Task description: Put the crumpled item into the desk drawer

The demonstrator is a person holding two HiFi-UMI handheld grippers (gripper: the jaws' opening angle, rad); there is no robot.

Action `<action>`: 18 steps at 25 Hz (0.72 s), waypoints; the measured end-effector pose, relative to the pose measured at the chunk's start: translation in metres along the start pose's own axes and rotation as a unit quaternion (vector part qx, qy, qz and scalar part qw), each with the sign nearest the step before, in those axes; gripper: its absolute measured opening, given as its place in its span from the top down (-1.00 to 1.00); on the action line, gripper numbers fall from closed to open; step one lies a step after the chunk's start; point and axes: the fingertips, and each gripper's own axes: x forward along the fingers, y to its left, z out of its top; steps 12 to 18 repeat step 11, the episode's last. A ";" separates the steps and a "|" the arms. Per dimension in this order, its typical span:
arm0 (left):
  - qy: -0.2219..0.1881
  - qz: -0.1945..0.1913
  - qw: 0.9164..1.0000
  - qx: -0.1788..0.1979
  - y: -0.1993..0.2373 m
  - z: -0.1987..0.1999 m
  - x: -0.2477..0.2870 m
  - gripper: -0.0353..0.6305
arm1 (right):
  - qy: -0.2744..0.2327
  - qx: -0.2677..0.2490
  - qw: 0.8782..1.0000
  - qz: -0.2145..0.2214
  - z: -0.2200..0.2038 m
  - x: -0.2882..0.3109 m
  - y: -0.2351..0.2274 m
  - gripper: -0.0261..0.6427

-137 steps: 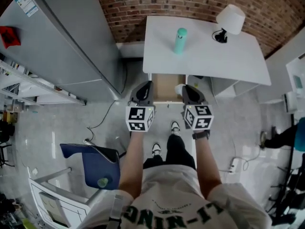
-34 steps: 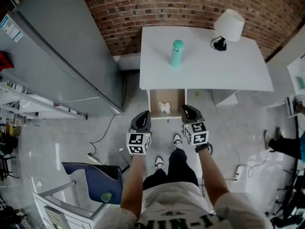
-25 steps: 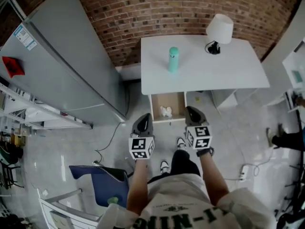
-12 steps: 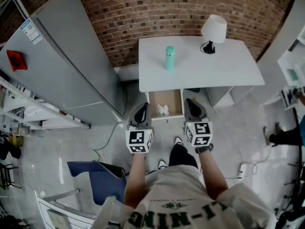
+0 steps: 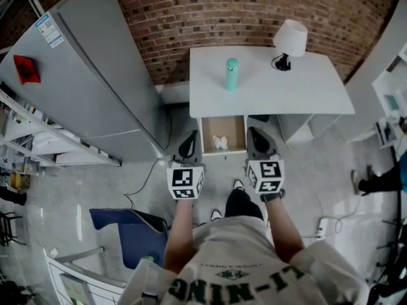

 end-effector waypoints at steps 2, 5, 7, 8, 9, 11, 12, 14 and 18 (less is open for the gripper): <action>-0.001 -0.003 1.000 -0.002 0.001 0.003 -0.001 0.91 | -0.004 0.003 1.000 -0.001 0.003 0.000 0.003 0.91; 0.004 -0.004 1.000 -0.009 0.003 0.002 -0.001 0.91 | -0.002 0.003 1.000 -0.001 0.003 -0.002 0.006 0.92; 0.007 -0.004 1.000 -0.012 0.003 0.000 0.003 0.91 | -0.001 0.001 1.000 0.000 0.002 -0.001 0.006 0.92; 0.009 -0.004 1.000 -0.014 0.003 -0.002 0.006 0.91 | 0.001 0.001 1.000 -0.002 0.000 -0.001 0.004 0.92; 0.012 -0.006 1.000 -0.015 0.003 -0.004 0.008 0.91 | 0.002 0.002 1.000 -0.005 -0.003 -0.001 0.002 0.92; 0.020 -0.010 1.000 -0.018 0.000 -0.010 0.014 0.91 | 0.002 0.003 1.000 -0.012 -0.010 -0.001 -0.002 0.92; 0.020 -0.010 1.000 -0.018 0.000 -0.010 0.014 0.91 | 0.002 0.003 1.000 -0.012 -0.010 -0.001 -0.002 0.92; 0.020 -0.010 1.000 -0.018 0.000 -0.010 0.014 0.91 | 0.002 0.003 1.000 -0.012 -0.010 -0.001 -0.002 0.92; 0.020 -0.010 1.000 -0.018 0.000 -0.010 0.014 0.91 | 0.002 0.003 1.000 -0.012 -0.010 -0.001 -0.002 0.92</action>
